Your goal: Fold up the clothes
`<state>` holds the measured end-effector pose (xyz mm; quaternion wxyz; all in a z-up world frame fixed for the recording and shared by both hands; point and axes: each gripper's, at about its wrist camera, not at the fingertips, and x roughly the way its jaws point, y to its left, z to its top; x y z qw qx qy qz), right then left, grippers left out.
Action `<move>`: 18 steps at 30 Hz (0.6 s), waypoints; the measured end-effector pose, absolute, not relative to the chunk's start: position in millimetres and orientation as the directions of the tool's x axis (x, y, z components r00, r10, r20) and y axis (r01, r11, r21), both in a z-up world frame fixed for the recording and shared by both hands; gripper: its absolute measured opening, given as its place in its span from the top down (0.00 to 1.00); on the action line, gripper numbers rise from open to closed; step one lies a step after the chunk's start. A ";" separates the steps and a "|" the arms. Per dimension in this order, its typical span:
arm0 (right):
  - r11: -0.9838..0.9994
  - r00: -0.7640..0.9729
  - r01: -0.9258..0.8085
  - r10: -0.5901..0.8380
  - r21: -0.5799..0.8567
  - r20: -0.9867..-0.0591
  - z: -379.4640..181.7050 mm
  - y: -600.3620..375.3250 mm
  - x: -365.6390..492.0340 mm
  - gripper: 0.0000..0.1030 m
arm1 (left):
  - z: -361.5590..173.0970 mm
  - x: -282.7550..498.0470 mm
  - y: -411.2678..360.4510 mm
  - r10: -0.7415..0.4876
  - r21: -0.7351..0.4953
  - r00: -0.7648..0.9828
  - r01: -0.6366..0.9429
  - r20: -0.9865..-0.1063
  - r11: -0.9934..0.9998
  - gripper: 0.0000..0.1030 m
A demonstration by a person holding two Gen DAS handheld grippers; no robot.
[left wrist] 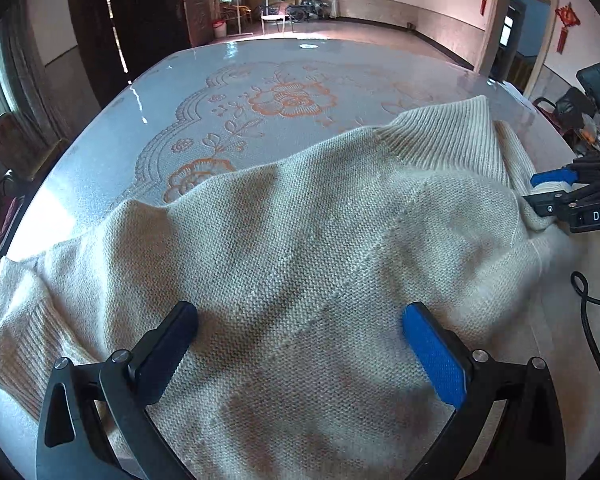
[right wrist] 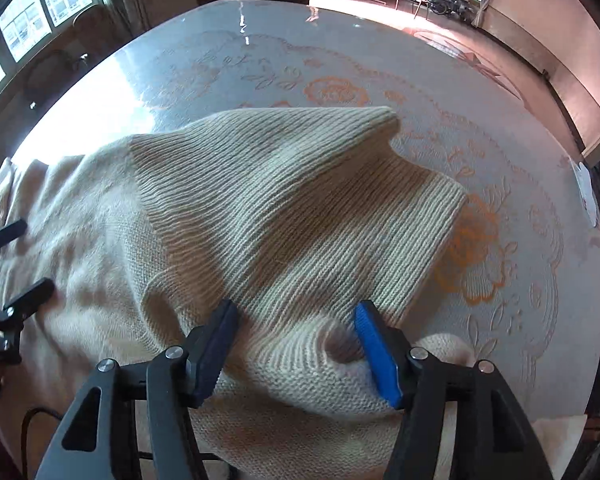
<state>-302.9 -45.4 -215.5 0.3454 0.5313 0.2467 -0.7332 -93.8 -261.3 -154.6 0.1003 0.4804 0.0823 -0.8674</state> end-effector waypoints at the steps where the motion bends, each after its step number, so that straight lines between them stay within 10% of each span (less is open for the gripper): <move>1: -0.651 -0.171 0.758 -0.268 0.047 -0.948 -211.5 -37.9 -303.3 0.41 | -150.1 -94.6 -265.0 -0.070 -0.072 -0.517 0.251 -0.853 -0.965 0.00; 6: -0.797 -0.113 0.509 -0.436 0.325 -0.893 -196.2 15.5 -358.3 0.40 | -124.7 -135.4 -304.6 -0.049 -0.146 -0.533 0.317 -0.845 -0.937 0.00; 18: -0.829 -0.064 0.391 -0.458 0.400 -0.887 -220.3 33.7 -438.6 0.39 | -132.3 -269.2 -286.5 0.033 -0.072 -0.517 0.055 -0.855 -0.996 0.00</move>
